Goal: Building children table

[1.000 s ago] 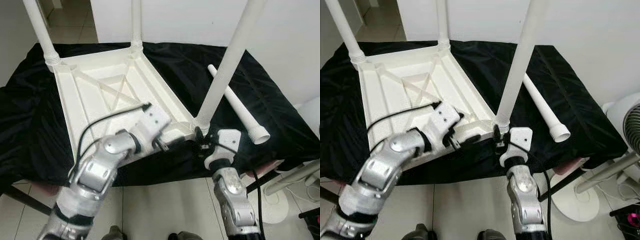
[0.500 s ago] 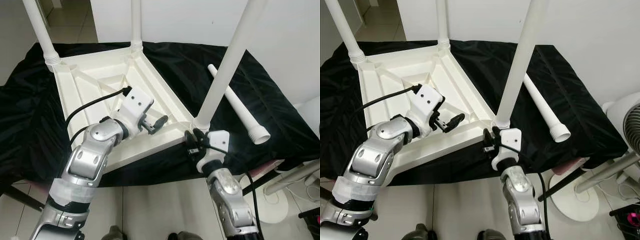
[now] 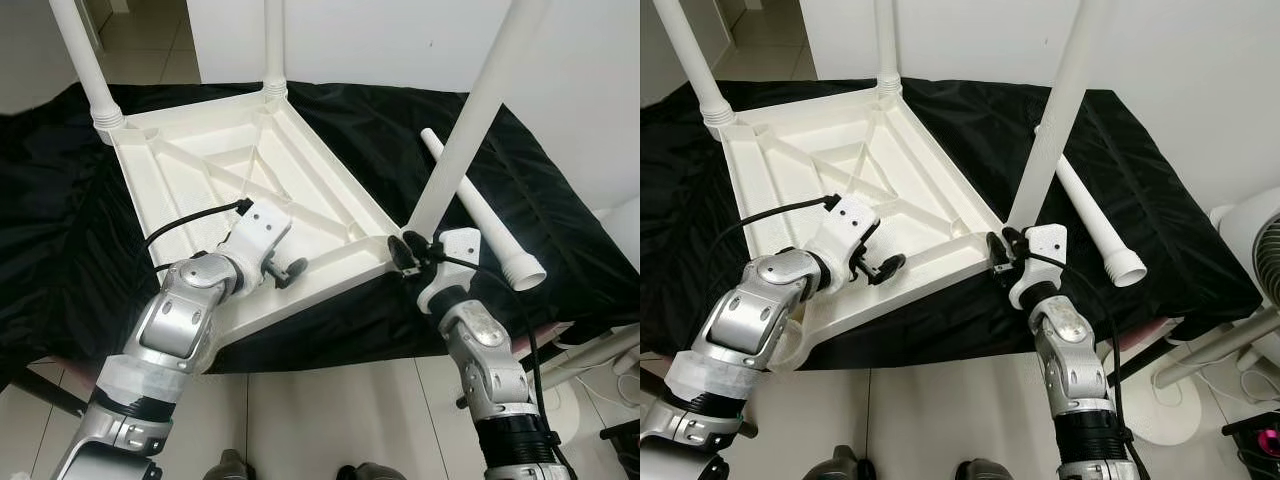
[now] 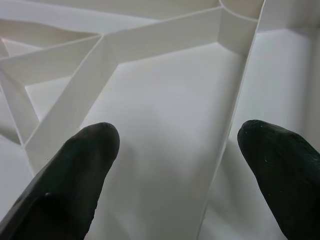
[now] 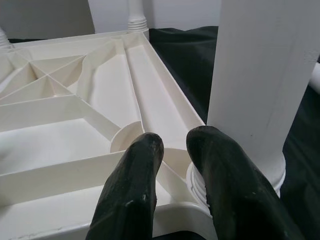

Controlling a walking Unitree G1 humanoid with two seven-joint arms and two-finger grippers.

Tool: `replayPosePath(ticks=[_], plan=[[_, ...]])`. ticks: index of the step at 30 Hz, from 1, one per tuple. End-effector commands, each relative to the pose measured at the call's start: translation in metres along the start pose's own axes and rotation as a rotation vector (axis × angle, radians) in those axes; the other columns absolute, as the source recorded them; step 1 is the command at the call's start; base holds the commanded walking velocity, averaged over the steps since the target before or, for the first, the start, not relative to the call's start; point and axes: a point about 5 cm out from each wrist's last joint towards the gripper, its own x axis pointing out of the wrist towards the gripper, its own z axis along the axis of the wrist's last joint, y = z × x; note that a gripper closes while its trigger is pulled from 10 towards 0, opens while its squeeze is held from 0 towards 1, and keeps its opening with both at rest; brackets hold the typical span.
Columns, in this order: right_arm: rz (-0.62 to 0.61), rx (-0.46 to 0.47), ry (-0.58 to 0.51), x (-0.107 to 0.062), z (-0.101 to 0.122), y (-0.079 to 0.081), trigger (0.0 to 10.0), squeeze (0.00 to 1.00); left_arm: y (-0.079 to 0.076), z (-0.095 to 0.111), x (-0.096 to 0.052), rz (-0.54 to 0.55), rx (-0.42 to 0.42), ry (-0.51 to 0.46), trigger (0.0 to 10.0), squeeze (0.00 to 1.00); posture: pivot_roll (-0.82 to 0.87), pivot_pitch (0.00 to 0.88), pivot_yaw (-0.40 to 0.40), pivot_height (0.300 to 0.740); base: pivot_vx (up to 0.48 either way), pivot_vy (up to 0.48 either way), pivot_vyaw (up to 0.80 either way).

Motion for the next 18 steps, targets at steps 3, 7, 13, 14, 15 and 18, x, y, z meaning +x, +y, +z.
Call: replayPosePath(ticks=[3, 7, 13, 14, 15, 18], plan=[[-0.052, 0.007, -0.007, -0.001, 0.001, -0.011, 10.0, 0.0, -0.007, -0.012, 0.001, 0.024, 0.004, 0.063, 10.0, 0.0, -0.07, 0.055, -0.013, 0.74, 0.0, 0.0, 0.0], [-0.042, 0.017, -0.021, 0.0, 0.004, -0.007, 10.0, 0.0, -0.014, -0.016, 0.004, -0.023, -0.008, 0.089, 10.0, 0.0, -0.07, 0.053, -0.01, 0.74, 0.0, 0.0, 0.0], [-0.027, 0.033, -0.04, 0.002, 0.006, -0.001, 10.0, 0.0, -0.019, -0.02, 0.007, -0.036, -0.092, 0.151, 10.0, 0.0, -0.08, 0.054, -0.003, 0.74, 0.0, 0.0, 0.0], [-0.026, 0.033, -0.043, 0.002, 0.006, 0.001, 10.0, 0.0, -0.019, -0.021, 0.008, -0.025, -0.108, 0.165, 10.0, 0.0, -0.08, 0.055, -0.001, 0.74, 0.0, 0.0, 0.0], [-0.026, 0.033, -0.043, 0.002, 0.006, 0.001, 10.0, 0.0, -0.019, -0.021, 0.008, -0.025, -0.108, 0.165, 10.0, 0.0, -0.08, 0.055, -0.001, 0.74, 0.0, 0.0, 0.0], [-0.025, 0.039, -0.048, 0.002, 0.007, 0.004, 10.0, 0.0, -0.016, -0.021, 0.01, 0.005, -0.123, 0.179, 5.7, 0.0, -0.08, 0.056, 0.0, 0.74, 0.0, 0.0, 0.0]])
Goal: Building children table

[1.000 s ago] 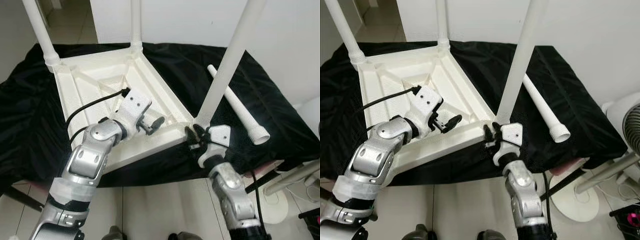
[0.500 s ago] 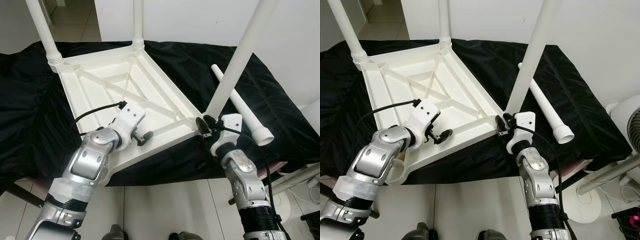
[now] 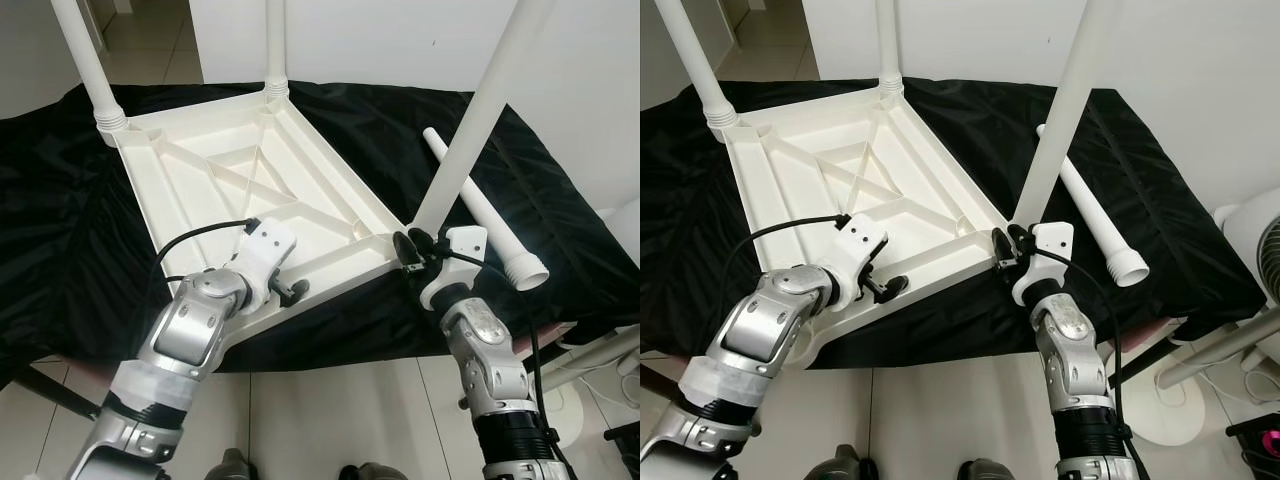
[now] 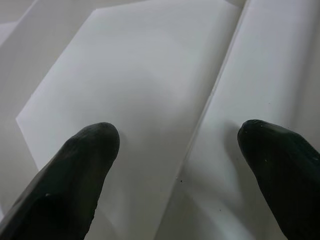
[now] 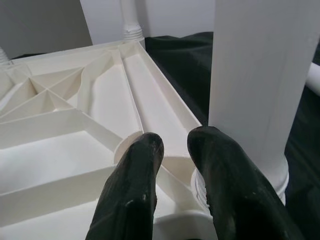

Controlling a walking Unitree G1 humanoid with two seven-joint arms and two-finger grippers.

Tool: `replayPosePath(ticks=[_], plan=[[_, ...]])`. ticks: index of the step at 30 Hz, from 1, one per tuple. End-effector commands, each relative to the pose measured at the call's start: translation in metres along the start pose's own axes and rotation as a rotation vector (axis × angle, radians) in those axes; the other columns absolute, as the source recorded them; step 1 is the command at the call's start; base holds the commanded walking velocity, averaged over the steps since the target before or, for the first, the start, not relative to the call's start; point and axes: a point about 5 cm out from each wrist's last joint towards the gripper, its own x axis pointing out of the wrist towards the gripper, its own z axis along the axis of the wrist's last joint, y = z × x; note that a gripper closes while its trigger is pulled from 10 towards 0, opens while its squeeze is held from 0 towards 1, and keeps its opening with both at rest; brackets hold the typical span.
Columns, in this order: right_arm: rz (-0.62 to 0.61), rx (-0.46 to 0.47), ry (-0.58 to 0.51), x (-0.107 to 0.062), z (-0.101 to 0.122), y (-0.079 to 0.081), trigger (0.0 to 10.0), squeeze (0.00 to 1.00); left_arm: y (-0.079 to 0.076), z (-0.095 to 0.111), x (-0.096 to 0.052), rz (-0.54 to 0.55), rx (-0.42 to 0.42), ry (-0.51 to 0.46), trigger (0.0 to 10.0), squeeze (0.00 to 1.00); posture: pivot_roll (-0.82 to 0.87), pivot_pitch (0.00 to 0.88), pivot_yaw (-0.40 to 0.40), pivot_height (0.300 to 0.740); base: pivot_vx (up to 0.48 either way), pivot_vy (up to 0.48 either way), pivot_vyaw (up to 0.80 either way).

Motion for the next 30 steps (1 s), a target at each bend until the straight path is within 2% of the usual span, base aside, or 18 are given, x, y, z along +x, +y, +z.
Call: replayPosePath(ticks=[1, 2, 3, 16, 30], plan=[[-0.006, 0.001, -0.02, 0.0006, 0.0028, 0.002, 10.0, 0.0, 0.003, -0.0103, 0.0043, 0.067, -0.03, 0.061, 0.7, 0.0, -0.08, 0.056, 0.0, 0.74, 0.0, 0.0, 0.0], [-0.006, 0.001, -0.02, 0.0006, 0.0028, 0.002, 10.0, 0.0, 0.003, -0.0103, 0.0043, 0.067, -0.03, 0.061, 0.7, 0.0, -0.08, 0.056, 0.0, 0.74, 0.0, 0.0, 0.0], [-0.007, 0.004, -0.021, 0.0008, 0.0028, 0.0028, 10.0, 0.0, 0.005, -0.01, 0.0043, 0.078, -0.038, 0.061, 0.0, 0.0, -0.08, 0.056, 0.0, 0.74, 0.0, 0.0, 0.0], [-0.014, 0.004, -0.015, 0.0021, 0.002, 0.0027, 10.0, 0.0, 0.0047, -0.0138, -0.0005, 0.087, -0.048, 0.083, 0.0, 0.0, -0.08, 0.061, -0.003, 0.74, 0.0, 0.0, 0.0], [-0.009, 0.0, -0.014, 0.0028, 0.002, 0.0055, 10.0, 0.0, 0.0094, -0.0072, 0.0022, 0.17, -0.094, 0.055, 0.0, 0.0, -0.07, 0.064, -0.009, 0.74, 0.0, 0.0, 0.0]])
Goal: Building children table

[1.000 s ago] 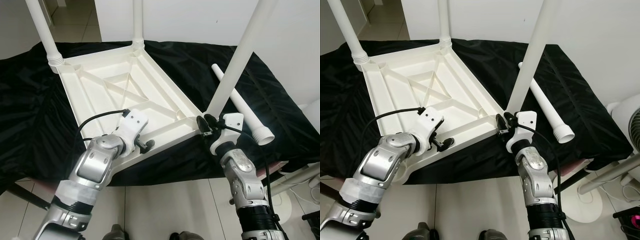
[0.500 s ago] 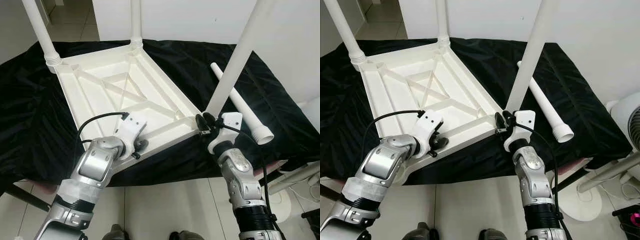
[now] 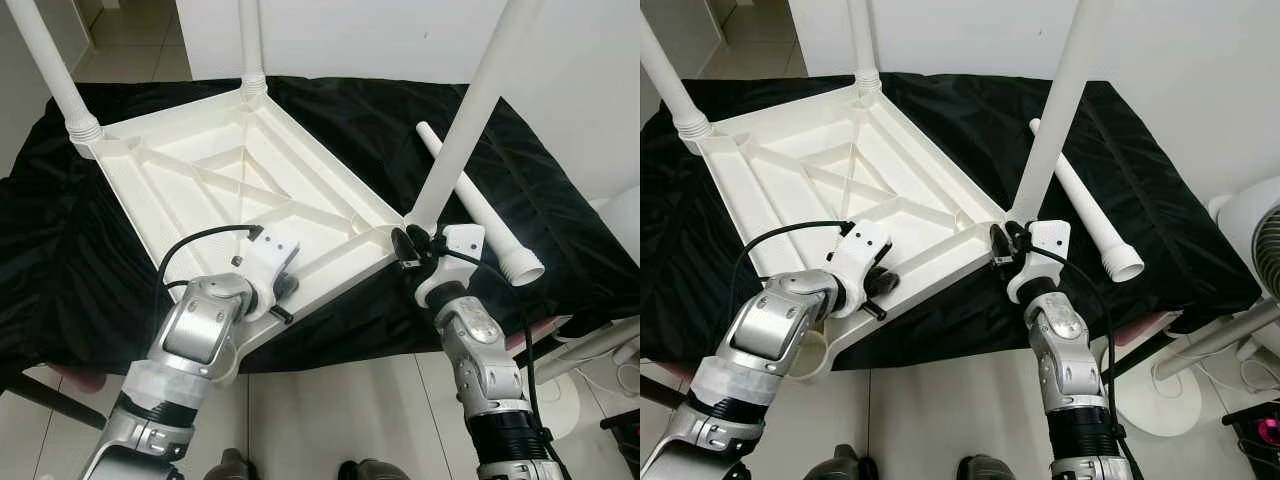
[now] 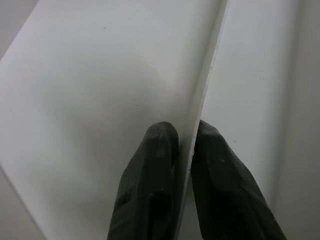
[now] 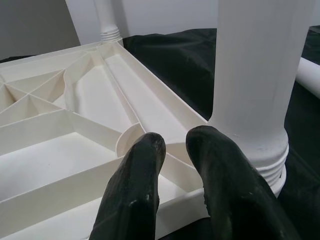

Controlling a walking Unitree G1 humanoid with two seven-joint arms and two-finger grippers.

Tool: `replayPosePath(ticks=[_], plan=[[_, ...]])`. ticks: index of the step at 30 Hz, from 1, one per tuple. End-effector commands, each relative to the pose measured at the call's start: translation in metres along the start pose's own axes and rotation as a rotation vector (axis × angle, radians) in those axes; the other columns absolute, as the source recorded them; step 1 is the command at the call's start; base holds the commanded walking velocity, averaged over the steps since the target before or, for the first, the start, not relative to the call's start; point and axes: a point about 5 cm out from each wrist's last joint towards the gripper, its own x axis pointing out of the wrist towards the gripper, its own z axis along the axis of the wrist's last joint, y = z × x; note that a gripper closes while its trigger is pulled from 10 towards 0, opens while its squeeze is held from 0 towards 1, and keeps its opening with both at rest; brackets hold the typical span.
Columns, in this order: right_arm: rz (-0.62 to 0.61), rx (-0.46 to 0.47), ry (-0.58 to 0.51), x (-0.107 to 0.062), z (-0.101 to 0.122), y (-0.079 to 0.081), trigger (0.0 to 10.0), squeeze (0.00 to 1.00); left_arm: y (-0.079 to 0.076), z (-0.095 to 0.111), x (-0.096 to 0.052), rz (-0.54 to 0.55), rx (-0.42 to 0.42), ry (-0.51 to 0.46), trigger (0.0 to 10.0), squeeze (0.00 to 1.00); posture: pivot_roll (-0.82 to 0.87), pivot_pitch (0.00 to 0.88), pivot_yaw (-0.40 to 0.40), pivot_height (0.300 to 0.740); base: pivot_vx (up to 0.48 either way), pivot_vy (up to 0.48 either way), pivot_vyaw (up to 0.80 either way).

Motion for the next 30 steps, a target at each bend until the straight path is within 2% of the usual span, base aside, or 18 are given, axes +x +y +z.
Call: replayPosePath(ticks=[1, 4, 5, 6, 7, 8, 9, 10, 13, 14, 20, 21, 23, 24, 25, 28, 30], plan=[[-0.001, -0.01, -0.008, 0.001, 0.002, 0.0, 10.0, 0.0, 0.013, -0.003, 0.0, 0.176, -0.022, 0.013, 0.0, 0.0, -0.07, 0.064, -0.009, 0.74, 0.0, 0.0, 0.0], [-0.006, -0.016, -0.008, 0.001, 0.003, -0.001, 10.0, 0.0, 0.017, 0.003, 0.002, 0.243, -0.042, -0.005, 0.0, 0.0, -0.07, 0.064, -0.009, 0.74, 0.0, 0.0, 0.0], [-0.009, -0.019, -0.009, 0.001, 0.003, -0.002, 10.0, 0.0, 0.02, 0.005, 0.003, 0.279, -0.055, -0.014, 0.8, 0.0, -0.07, 0.064, -0.009, 0.74, 0.0, 0.0, 0.0], [-0.011, -0.02, -0.01, 0.002, 0.003, -0.002, 10.0, 0.0, 0.022, 0.008, 0.004, 0.307, -0.059, -0.021, 2.4, 0.0, -0.07, 0.064, -0.009, 0.74, 0.0, 0.0, 0.0], [-0.011, -0.02, -0.01, 0.002, 0.003, -0.002, 10.0, 0.0, 0.022, 0.008, 0.004, 0.307, -0.059, -0.021, 2.4, 0.0, -0.07, 0.064, -0.009, 0.74, 0.0, 0.0, 0.0], [-0.012, -0.019, -0.011, 0.003, 0.003, -0.001, 10.0, 0.0, 0.025, 0.012, 0.004, 0.348, -0.06, -0.036, 4.4, 0.0, -0.08, 0.061, -0.006, 0.74, 0.0, 0.0, 0.0], [-0.012, -0.019, -0.011, 0.003, 0.003, -0.001, 10.0, 0.0, 0.025, 0.012, 0.004, 0.348, -0.06, -0.036, 4.4, 0.0, -0.08, 0.061, -0.006, 0.74, 0.0, 0.0, 0.0], [-0.011, -0.018, -0.011, 0.004, 0.003, 0.001, 10.0, 0.0, 0.028, 0.013, 0.004, 0.384, -0.073, -0.044, 5.1, 0.0, -0.08, 0.061, -0.006, 0.74, 0.0, 0.0, 0.0], [-0.01, -0.021, -0.012, 0.004, 0.002, 0.002, 10.0, 0.0, 0.033, 0.014, 0.003, 0.441, -0.083, -0.053, 5.3, 0.0, -0.08, 0.06, -0.004, 0.74, 0.0, 0.0, 0.0], [-0.011, -0.021, -0.012, 0.005, 0.002, 0.003, 10.0, 0.0, 0.036, 0.014, 0.003, 0.471, -0.086, -0.051, 10.0, 0.0, -0.08, 0.06, -0.003, 0.74, 0.0, 0.0, 0.0], [-0.015, -0.019, -0.013, 0.005, 0.002, 0.003, 10.0, 0.0, 0.038, 0.017, 0.006, 0.52, -0.037, -0.049, 10.0, 0.0, -0.08, 0.058, -0.001, 0.74, 0.0, 0.0, 0.0], [-0.014, -0.019, -0.014, 0.006, 0.002, 0.004, 10.0, 0.0, 0.033, 0.023, 0.009, 0.461, -0.021, -0.108, 10.0, 0.0, -0.08, 0.054, 0.001, 0.74, 0.0, 0.0, 0.0], [-0.014, -0.019, -0.014, 0.006, 0.002, 0.004, 10.0, 0.0, 0.031, 0.024, 0.01, 0.431, -0.023, -0.13, 10.0, 0.0, -0.08, 0.054, 0.001, 0.74, 0.0, 0.0, 0.0], [-0.014, -0.02, -0.015, 0.006, 0.002, 0.005, 10.0, 0.0, 0.026, 0.026, 0.011, 0.377, -0.055, -0.152, 10.0, 1.0, -0.08, 0.051, 0.004, 0.74, 0.0, 0.0, 0.0], [-0.014, -0.02, -0.015, 0.006, 0.002, 0.005, 10.0, 0.0, 0.026, 0.026, 0.011, 0.377, -0.055, -0.152, 10.0, 1.0, -0.08, 0.051, 0.004, 0.74, 0.0, 0.0, 0.0], [-0.016, -0.022, -0.017, 0.006, 0.002, 0.004, 10.0, 0.0, 0.012, 0.033, 0.009, 0.232, -0.085, -0.226, 10.0, 1.0, -0.08, 0.047, 0.007, 0.74, 0.0, 0.0, 0.0], [-0.016, -0.023, -0.016, 0.006, 0.001, 0.004, 10.0, 0.0, 0.008, 0.035, 0.008, 0.209, -0.067, -0.24, 10.0, 1.0, -0.08, 0.047, 0.007, 0.74, 0.0, 0.0, 0.0]])
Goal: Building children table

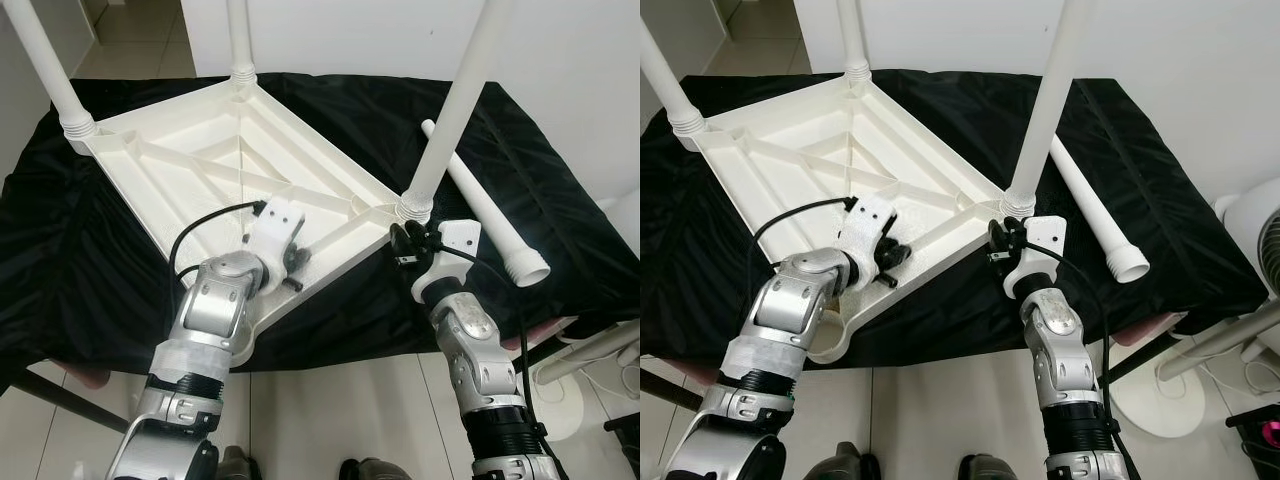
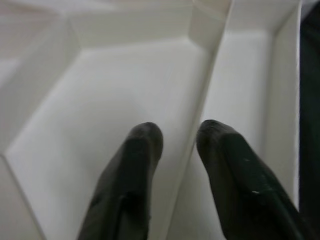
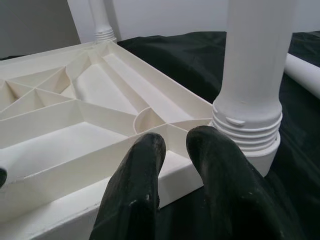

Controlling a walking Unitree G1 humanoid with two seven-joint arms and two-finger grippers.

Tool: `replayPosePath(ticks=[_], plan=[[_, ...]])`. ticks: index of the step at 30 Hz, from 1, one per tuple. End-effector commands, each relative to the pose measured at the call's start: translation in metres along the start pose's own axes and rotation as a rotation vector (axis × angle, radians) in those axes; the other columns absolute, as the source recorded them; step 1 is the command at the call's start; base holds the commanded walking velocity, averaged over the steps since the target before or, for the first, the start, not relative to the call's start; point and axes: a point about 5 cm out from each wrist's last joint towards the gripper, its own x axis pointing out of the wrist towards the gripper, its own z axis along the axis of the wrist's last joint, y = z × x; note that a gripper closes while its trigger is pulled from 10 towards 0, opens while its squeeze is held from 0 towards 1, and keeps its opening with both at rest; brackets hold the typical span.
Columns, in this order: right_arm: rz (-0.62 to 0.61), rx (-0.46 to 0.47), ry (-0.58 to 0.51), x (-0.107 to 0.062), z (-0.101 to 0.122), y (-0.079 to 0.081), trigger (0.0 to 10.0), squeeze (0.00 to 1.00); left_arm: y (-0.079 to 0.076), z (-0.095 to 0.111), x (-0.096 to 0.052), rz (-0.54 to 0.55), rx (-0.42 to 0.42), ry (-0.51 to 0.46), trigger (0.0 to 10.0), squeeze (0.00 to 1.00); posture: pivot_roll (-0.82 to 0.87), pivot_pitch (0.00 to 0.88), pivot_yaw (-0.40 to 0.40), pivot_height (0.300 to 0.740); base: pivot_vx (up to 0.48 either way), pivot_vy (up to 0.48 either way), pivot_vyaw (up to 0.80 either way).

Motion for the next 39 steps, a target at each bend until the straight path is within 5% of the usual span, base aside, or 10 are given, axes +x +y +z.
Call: replayPosePath(ticks=[1, 2, 9, 14, 17, 18, 19, 23, 24, 39], plan=[[-0.002, -0.007, 0.002, 0.0, -0.002, -0.001, 10.0, 0.0, 0.002, 0.001, -0.003, 0.149, 0.034, -0.026, 10.0, 0.76, -0.08, 0.046, 0.008, 0.74, 0.0, 0.0, 0.0], [-0.001, -0.008, 0.004, 0.0, -0.002, 0.0, 10.0, 0.0, 0.0, 0.003, -0.004, 0.127, 0.049, -0.042, 10.0, 0.0, -0.08, 0.044, 0.008, 0.74, 0.0, 0.0, 0.0], [0.003, -0.008, 0.006, -0.001, -0.004, 0.001, 10.0, 0.0, 0.013, 0.009, -0.015, 0.083, 0.063, -0.094, 10.0, 0.0, -0.07, 0.042, 0.007, 0.74, 0.0, 0.0, 0.0], [0.014, 0.003, 0.021, -0.002, -0.009, 0.006, 10.0, 0.0, 0.078, 0.012, -0.037, 0.251, 0.237, -0.057, 10.0, 0.0, -0.05, 0.032, 0.002, 0.74, 0.0, 0.0, 0.0], [0.018, 0.005, 0.023, -0.002, -0.01, 0.007, 10.0, 0.0, 0.09, 0.012, -0.042, 0.277, 0.257, -0.043, 10.0, 0.0, -0.05, 0.031, 0.003, 0.74, 0.0, 0.0, 0.0], [0.022, 0.008, 0.024, -0.001, -0.011, 0.008, 10.0, 0.0, 0.11, 0.008, -0.054, 0.297, 0.312, 0.001, 10.0, 0.81, -0.05, 0.024, 0.005, 0.74, 0.0, 0.0, 0.0], [0.023, 0.008, 0.024, -0.001, -0.011, 0.009, 10.0, 0.0, 0.115, 0.007, -0.058, 0.292, 0.327, 0.014, 10.0, 1.0, -0.05, 0.023, 0.006, 0.74, 0.0, 0.0, 0.0], [0.023, 0.007, 0.025, 0.0, -0.011, 0.008, 10.0, 0.0, 0.125, -0.004, -0.072, 0.238, 0.474, 0.128, 10.0, 1.0, -0.05, 0.018, 0.006, 0.74, 0.0, 0.0, 0.0], [0.023, 0.006, 0.026, -0.001, -0.012, 0.007, 10.0, 0.0, 0.125, -0.007, -0.077, 0.2, 0.517, 0.157, 10.0, 0.0, -0.05, 0.015, 0.003, 0.74, 0.0, 0.0, 0.0], [0.025, -0.003, 0.023, 0.001, -0.012, 0.005, 10.0, 0.0, 0.11, -0.03, -0.084, -0.012, 0.716, 0.284, 10.0, 0.0, -0.05, 0.0, -0.002, 0.74, 0.0, 0.0, 0.0]])
